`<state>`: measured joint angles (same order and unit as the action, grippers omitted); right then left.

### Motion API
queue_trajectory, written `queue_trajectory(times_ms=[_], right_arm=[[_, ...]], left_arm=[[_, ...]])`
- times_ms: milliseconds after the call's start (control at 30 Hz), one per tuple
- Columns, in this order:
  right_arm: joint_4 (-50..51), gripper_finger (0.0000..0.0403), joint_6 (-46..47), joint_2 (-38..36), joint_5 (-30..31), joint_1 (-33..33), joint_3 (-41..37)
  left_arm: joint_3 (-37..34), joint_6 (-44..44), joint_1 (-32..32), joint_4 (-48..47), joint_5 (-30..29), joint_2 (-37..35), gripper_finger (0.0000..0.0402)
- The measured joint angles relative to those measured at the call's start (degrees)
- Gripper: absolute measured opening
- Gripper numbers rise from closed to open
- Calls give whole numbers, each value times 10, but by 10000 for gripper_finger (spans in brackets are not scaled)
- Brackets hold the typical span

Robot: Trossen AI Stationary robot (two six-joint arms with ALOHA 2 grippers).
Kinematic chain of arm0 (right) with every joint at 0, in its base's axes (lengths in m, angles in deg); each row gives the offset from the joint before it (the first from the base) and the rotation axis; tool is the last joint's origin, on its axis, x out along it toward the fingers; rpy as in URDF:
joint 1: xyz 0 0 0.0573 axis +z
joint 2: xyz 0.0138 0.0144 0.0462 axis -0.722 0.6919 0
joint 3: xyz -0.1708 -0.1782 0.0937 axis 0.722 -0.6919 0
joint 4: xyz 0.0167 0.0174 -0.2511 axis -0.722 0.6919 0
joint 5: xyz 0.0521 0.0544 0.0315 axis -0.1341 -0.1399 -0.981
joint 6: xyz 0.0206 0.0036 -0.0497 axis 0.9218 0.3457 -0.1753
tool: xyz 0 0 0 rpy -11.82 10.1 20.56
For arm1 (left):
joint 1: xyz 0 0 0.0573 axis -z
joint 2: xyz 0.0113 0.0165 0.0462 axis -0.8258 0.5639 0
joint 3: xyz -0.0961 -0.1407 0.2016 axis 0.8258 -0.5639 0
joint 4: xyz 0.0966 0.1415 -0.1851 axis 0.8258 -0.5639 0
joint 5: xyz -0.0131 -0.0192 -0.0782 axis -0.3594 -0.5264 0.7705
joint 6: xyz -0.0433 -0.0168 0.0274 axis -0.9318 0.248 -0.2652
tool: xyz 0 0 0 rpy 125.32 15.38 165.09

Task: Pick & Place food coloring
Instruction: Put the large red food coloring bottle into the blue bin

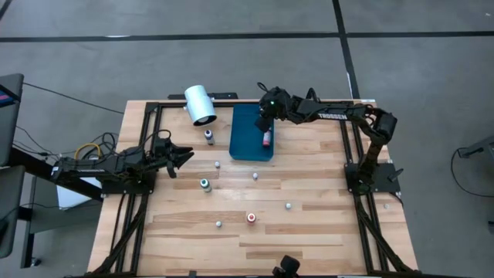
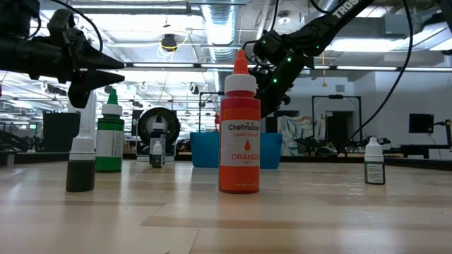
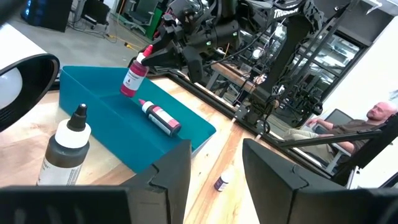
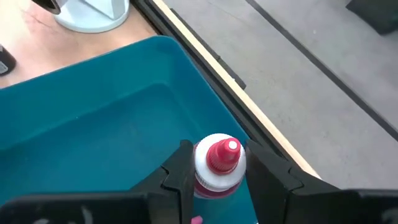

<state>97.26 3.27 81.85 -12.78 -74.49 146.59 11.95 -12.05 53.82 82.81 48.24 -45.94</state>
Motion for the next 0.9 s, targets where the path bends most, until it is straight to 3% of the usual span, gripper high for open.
queue_trajectory(times_ms=[600, 900], right_arm=[[-28, 108, 32, 36, 27, -4, 0], [-17, 131, 48, 44, 27, 0, 1]], left_arm=[[0, 0, 0, 0, 4, 0, 136], [0, 0, 0, 0, 4, 0, 136]])
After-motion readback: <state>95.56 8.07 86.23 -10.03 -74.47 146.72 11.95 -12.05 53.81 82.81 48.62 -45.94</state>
